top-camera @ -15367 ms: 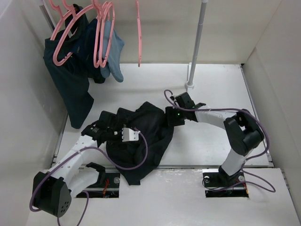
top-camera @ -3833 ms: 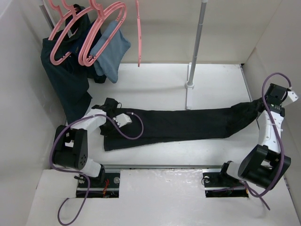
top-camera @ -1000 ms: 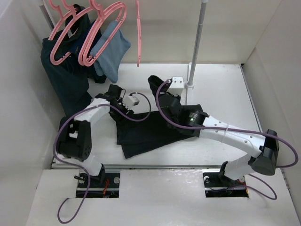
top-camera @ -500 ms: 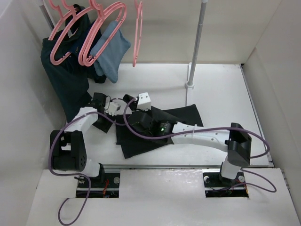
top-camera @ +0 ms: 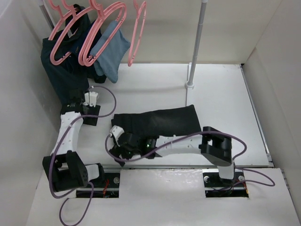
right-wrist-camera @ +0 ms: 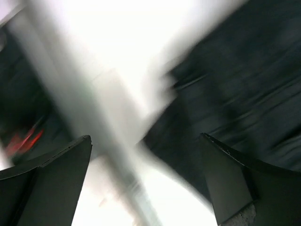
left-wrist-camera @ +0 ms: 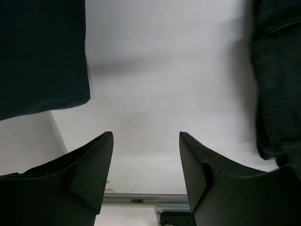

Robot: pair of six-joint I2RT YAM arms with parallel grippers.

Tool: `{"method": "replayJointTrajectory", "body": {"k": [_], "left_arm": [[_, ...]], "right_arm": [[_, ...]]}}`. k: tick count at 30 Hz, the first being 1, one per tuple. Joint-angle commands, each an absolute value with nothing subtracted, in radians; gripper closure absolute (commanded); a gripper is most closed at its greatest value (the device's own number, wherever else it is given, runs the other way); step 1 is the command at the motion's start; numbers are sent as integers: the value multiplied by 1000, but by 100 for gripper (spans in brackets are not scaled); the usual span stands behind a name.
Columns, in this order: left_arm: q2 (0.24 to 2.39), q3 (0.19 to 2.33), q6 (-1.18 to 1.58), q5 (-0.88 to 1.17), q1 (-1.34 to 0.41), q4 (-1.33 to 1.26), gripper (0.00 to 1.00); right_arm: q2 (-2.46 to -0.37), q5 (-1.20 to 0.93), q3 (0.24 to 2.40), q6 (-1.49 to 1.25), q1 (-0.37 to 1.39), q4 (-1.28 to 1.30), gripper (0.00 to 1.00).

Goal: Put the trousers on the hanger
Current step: Fold the trousers at the center of the board.

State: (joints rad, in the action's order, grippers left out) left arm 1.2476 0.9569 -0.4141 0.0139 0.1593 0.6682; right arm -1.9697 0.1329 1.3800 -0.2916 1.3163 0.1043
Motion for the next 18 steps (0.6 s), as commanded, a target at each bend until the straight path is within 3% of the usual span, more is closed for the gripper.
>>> {"method": "replayJointTrajectory", "body": {"k": [1, 6, 9, 14, 18], "left_arm": [[1172, 1037, -460, 186, 152, 777, 45], [1083, 1017, -575, 354, 46, 885, 40], [1060, 945, -575, 376, -86, 862, 36], [1094, 838, -578, 264, -311, 761, 36], [1123, 799, -589, 32, -463, 668, 31]], "right_arm": [[-1763, 86, 1341, -231, 1370, 34, 0], [-1501, 163, 1096, -355, 1292, 67, 0], [-1385, 121, 958, -510, 1125, 147, 0], [-1316, 3, 870, -575, 795, 283, 0], [-1298, -40, 859, -543, 514, 362, 0]]}}
